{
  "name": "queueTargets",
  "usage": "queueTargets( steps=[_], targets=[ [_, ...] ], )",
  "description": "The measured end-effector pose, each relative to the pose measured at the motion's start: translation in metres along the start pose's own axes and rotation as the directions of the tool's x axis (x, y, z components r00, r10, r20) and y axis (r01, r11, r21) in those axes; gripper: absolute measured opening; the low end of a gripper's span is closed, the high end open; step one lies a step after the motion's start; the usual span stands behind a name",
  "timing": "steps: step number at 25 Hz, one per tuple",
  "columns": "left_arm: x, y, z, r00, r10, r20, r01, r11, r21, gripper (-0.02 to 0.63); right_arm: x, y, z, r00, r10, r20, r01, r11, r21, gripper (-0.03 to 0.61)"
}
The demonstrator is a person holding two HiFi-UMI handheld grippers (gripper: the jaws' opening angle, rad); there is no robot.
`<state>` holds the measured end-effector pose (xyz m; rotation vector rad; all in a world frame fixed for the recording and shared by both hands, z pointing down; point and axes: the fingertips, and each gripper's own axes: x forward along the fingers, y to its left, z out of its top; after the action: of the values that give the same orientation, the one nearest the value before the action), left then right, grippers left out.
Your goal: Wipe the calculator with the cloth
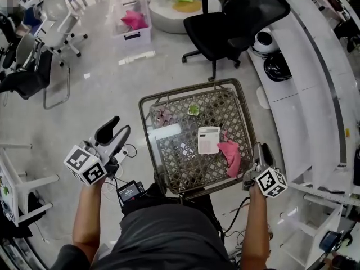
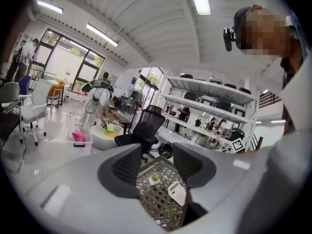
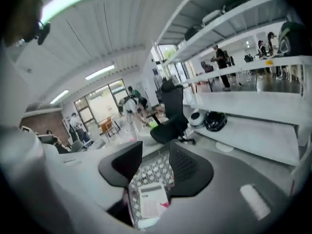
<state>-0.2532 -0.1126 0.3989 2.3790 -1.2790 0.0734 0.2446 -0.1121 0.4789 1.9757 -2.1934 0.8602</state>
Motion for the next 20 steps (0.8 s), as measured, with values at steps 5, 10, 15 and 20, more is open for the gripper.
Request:
queueTargets(
  steps=[5, 10, 15, 20],
  targets=[
    [0.000, -0.012, 0.012, 0.998, -0.052, 0.027, 0.052, 0.998, 0.021, 0.224, -0.068, 0.079, 0.101, 0.960, 0.130, 0.248, -0.112, 0.990, -0.084, 0.169],
    [0.006, -0.021, 0.021, 0.992, -0.114, 0.047, 0.112, 0.993, 0.031, 0.224, -0.120, 0.136, 0.152, 0.921, 0.189, 0.341, -0.149, 0.979, -0.140, 0.127],
    [-0.007, -0.025, 0.029, 0.987, -0.150, 0.055, 0.148, 0.988, 0.032, 0.224, -0.152, 0.163, 0.167, 0.902, 0.188, 0.388, -0.129, 0.976, -0.174, 0.127],
    [-0.044, -0.019, 0.026, 0.994, -0.101, 0.049, 0.100, 0.995, 0.020, 0.224, -0.171, 0.185, 0.159, 0.900, 0.213, 0.379, -0.152, 0.971, -0.186, 0.127]
  ],
)
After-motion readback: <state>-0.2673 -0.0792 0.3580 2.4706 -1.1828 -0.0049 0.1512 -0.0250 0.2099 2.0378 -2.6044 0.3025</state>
